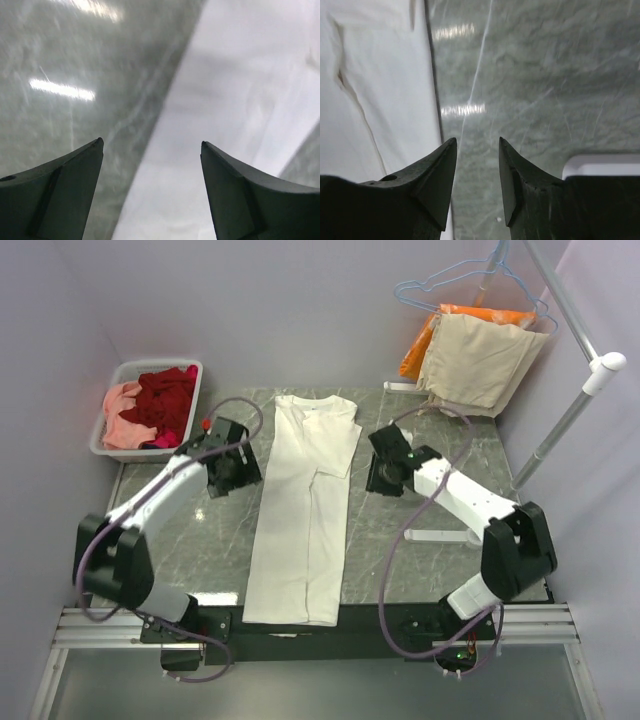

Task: Fold and stack the t-shirts
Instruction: Fold the tshirt

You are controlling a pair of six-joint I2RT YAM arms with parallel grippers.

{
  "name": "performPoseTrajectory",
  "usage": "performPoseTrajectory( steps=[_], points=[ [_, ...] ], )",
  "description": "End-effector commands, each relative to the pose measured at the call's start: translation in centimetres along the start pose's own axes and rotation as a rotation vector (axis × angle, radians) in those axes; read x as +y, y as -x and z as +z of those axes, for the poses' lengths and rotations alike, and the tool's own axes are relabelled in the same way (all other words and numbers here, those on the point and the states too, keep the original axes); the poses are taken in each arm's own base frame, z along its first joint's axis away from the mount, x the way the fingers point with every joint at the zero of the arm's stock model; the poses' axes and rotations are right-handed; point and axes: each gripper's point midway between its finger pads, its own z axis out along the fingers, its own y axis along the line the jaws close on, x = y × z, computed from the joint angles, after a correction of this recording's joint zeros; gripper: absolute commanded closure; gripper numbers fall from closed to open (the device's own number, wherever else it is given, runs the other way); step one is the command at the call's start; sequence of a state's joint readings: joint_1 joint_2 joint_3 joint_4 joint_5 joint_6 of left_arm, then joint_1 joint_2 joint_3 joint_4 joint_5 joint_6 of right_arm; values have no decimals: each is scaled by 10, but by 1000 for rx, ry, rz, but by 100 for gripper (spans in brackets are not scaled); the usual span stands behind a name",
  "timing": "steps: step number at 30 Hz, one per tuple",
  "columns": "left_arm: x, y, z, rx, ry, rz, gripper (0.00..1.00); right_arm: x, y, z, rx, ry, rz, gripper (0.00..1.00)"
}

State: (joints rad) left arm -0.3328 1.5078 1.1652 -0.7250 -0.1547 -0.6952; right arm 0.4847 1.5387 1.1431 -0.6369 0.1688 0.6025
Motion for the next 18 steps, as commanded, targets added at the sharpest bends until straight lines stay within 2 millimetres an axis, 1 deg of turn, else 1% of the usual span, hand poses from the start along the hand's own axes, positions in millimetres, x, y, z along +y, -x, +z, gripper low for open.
performPoseTrajectory(
  steps=[1,2,3,4,5,6,7,8,9,10,11,13,14,16,17,18],
  points=[
    [-7,-52,-39,47,-70,-10,16,27,-16,-38,-57,136,-62,53],
    [-6,-61,-41,59,-73,-5,16,26,-31,-37,-44,132,-90,52],
    [-5,-76,-46,68,-86,12,16,27,-39,-39,-46,138,-112,51],
    [-3,-86,-49,89,-86,3,17,32,-51,-44,-35,158,-125,51],
    [0,-94,-50,104,-79,4,17,29,-64,-42,-8,157,-132,51],
    [2,-100,-57,107,-85,11,17,31,-72,-42,5,167,-128,51],
    [8,-106,-60,120,-61,6,18,34,-88,-44,27,172,-157,51],
    [14,-113,-62,133,-44,11,18,35,-95,-45,35,176,-164,51],
    [17,-116,-66,133,-45,7,19,40,-103,-47,45,190,-165,51],
    [25,-123,-67,153,-17,-3,19,40,-112,-46,57,190,-172,51],
    [30,-129,-65,166,-3,-2,20,47,-125,-50,68,213,-201,51],
    [39,-139,-66,192,19,-24,24,51,-140,-49,94,227,-203,51],
    [43,-149,-66,215,24,-23,27,56,-152,-51,111,240,-227,51],
    [48,-160,-68,246,32,-47,29,61,-165,-51,135,250,-250,52],
    [53,-170,-70,274,28,-44,31,65,-175,-54,147,260,-276,52],
    [56,-175,-71,285,36,-58,32,66,-181,-53,160,258,-295,52]
  ],
)
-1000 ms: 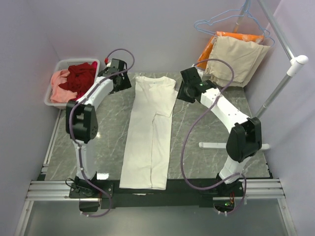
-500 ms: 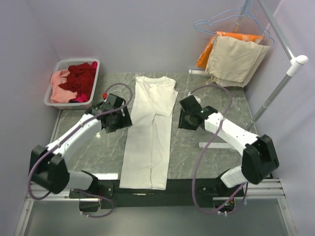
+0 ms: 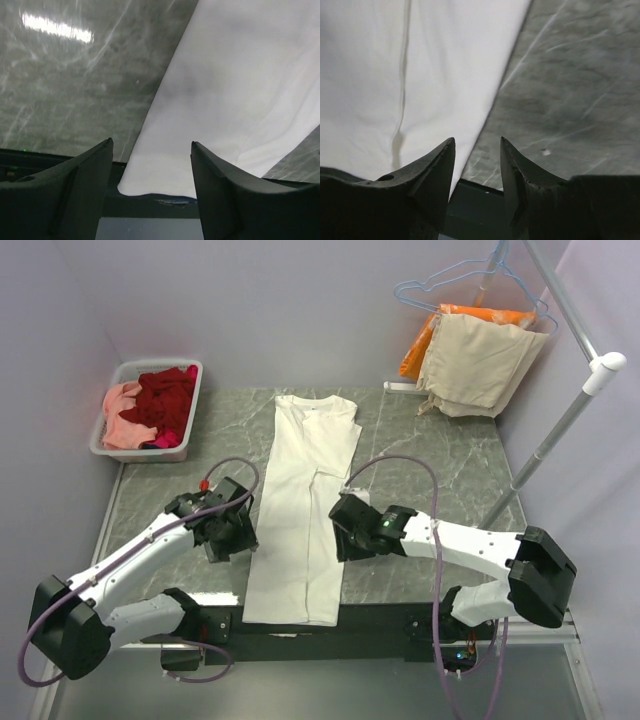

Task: Fold and stack the t-shirts
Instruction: Fold the tshirt

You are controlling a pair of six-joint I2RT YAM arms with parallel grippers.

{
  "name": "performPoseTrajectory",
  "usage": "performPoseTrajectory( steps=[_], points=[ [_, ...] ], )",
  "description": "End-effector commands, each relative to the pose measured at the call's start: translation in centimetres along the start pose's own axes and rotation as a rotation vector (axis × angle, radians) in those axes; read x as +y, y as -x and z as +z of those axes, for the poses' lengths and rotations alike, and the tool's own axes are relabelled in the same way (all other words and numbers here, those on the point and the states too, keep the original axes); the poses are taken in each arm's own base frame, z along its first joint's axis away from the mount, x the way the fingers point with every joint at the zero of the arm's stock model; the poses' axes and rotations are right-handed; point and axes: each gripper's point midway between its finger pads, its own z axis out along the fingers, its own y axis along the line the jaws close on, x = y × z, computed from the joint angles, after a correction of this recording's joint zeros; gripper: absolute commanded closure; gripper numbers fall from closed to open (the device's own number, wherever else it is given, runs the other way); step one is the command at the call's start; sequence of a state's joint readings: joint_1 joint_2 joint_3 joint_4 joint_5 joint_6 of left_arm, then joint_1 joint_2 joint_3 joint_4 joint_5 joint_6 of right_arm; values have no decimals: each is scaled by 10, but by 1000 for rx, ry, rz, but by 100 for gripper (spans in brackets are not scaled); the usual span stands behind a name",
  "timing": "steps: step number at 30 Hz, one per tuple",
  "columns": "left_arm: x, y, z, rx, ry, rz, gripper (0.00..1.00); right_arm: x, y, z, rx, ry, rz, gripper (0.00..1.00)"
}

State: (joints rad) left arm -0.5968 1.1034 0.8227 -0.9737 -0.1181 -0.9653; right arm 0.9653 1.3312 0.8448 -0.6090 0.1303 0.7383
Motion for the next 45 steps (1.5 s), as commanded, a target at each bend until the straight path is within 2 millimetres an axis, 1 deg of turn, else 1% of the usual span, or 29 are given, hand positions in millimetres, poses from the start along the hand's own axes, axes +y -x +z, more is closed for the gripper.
performPoseTrajectory(
  steps=[1,2,5,6,8,9,10,11,12,13,16,17,21,26,31,35,36,37,40,42,45],
  points=[
    [20,-34,-3,95,28,-56,32,27,-12,2,4,52,-15,52],
    [25,-41,-9,121,39,-60,33,31,-19,1,14,54,-25,52],
    [24,-47,-22,139,12,-72,35,37,-31,-2,37,75,-25,52],
    [27,-51,-25,152,18,-79,35,39,-37,-2,49,87,-33,52],
    [30,-57,-24,166,11,-75,36,41,-45,-2,64,108,-26,52],
    [30,-62,-24,189,7,-80,37,43,-54,-2,84,124,-36,52],
    [35,-69,-19,210,17,-74,37,44,-59,-2,96,132,-39,52],
    [33,-72,-18,219,3,-71,39,45,-63,-1,106,136,-31,52],
    [30,-75,-17,230,-16,-80,39,46,-72,-1,125,138,-49,52],
    [32,-80,-14,243,-14,-71,39,47,-76,-1,132,142,-51,52],
    [33,-83,-10,245,6,-66,39,49,-90,0,157,140,-62,52],
    [34,-84,-9,247,19,-65,39,49,-92,0,160,137,-60,51],
    [25,-86,0,248,15,-75,39,49,-96,2,166,128,-67,51],
    [30,-102,13,271,106,-26,40,46,-101,5,176,123,-63,52],
    [32,-115,20,282,132,-37,41,37,-104,7,175,98,-52,52],
    [32,-119,31,289,138,-41,46,33,-106,8,178,88,-51,52],
    [34,-121,35,291,147,-40,47,33,-108,9,182,91,-54,52],
    [30,-121,39,289,134,-40,48,32,-107,9,179,93,-53,52],
    [31,-124,48,290,135,-43,52,35,-108,10,180,104,-63,52],
    [32,-126,51,291,132,-45,53,36,-108,13,183,99,-73,53],
    [24,-125,53,291,105,-53,55,38,-110,17,195,102,-87,55]
  ],
)
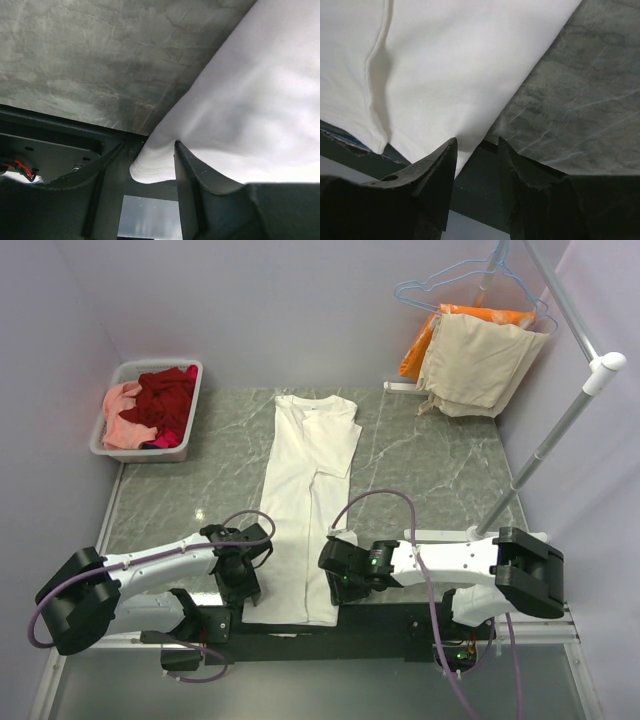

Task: Fold and stack the t-shirts
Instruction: Fold the tshirt

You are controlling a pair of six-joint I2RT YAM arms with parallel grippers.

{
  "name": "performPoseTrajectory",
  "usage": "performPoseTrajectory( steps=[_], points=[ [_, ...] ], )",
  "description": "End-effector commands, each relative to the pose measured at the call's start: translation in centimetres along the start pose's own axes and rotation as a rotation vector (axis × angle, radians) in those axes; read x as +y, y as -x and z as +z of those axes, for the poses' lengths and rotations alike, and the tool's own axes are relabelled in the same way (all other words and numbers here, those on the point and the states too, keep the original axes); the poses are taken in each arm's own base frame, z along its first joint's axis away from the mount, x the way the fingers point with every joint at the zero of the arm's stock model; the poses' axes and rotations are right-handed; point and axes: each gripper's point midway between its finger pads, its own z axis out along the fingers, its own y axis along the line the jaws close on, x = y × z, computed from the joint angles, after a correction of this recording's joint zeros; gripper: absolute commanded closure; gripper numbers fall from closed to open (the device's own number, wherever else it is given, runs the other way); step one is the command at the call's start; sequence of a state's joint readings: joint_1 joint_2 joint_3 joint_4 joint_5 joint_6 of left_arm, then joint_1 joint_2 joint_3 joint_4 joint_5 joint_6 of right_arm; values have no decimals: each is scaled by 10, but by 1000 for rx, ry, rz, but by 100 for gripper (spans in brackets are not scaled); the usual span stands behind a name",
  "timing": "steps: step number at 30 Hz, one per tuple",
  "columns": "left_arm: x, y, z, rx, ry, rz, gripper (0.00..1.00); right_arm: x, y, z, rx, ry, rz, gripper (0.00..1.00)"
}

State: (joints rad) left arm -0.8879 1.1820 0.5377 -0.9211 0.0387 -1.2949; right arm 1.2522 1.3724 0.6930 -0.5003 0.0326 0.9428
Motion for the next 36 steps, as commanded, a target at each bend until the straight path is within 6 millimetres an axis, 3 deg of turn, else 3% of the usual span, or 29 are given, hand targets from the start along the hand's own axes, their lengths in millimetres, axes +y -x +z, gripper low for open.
performPoseTrajectory(
  steps=[1,5,10,11,16,18,21,28,33,36],
  points=[
    [-19,4,8,-19,-75,-18,55,6,0,10,2,13,-24,56],
    [-20,6,8,-29,-73,-20,58,8,-3,19,29,14,-52,66],
    [-22,5,11,-26,-85,-19,61,11,-10,25,70,28,-72,66],
    [-23,5,12,-23,-89,-19,65,11,-10,25,73,25,-73,69],
    [-29,3,15,-12,-103,4,76,6,-10,25,74,-5,-65,89],
    [-32,3,15,-11,-105,13,85,4,-11,24,75,-14,-60,99],
    [-34,3,10,-18,-100,25,99,0,-10,19,63,-26,-45,100],
    [-34,9,-9,-59,-81,24,99,-1,4,1,-7,-44,-32,100],
    [-24,30,-33,-194,-21,-17,99,8,28,-18,-93,-49,-46,100],
    [-32,41,-47,-251,-43,-38,99,14,39,-24,-119,-51,-60,100]
  ],
)
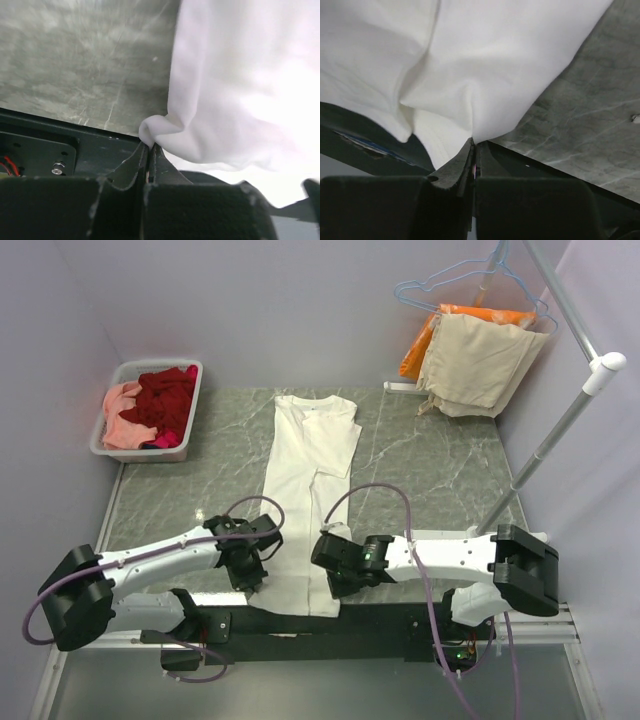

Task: Fold and stack the t-shirts
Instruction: Fold the tshirt

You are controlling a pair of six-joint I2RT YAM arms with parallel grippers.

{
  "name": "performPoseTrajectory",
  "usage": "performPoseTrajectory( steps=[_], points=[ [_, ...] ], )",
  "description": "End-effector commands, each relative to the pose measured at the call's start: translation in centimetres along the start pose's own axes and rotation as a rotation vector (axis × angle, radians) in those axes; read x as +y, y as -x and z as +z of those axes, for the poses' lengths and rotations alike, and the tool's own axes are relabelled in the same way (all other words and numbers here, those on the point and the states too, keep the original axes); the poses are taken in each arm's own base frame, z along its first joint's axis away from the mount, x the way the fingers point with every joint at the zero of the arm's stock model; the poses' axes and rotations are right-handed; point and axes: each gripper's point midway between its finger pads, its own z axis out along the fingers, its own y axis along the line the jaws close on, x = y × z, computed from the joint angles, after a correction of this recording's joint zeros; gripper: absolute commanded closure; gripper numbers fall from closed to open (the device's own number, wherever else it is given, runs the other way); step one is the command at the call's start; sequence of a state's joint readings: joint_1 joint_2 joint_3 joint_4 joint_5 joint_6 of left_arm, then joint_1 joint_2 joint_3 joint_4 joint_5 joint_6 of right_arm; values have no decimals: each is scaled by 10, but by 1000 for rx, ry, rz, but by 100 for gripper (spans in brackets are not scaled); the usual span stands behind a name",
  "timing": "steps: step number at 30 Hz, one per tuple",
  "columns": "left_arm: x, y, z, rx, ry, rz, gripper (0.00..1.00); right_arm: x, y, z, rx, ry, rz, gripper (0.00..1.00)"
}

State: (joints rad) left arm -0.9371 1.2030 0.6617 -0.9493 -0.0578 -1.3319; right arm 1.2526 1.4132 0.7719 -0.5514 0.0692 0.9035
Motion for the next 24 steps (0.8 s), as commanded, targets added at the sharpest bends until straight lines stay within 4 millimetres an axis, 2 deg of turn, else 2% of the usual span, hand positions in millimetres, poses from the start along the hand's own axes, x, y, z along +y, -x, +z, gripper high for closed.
performPoseTrajectory(
  steps=[1,5,15,19,20,24],
  points=[
    [-5,28,-23,-146,12,-50,99,6,28,-20,-99,-24,-22,100],
    [-16,36,-27,-169,11,-54,99,10,41,-27,-134,-25,-28,100],
    [-36,61,-48,-264,24,-74,99,-17,96,-52,-255,-71,19,100],
    [-50,87,-60,-345,25,-75,99,-27,119,-58,-288,-83,41,100],
    [-59,100,-69,-393,12,-80,99,-32,125,-59,-297,-96,51,100],
    [-74,136,-65,-440,57,-74,99,-41,151,-63,-323,-128,44,100]
  ],
)
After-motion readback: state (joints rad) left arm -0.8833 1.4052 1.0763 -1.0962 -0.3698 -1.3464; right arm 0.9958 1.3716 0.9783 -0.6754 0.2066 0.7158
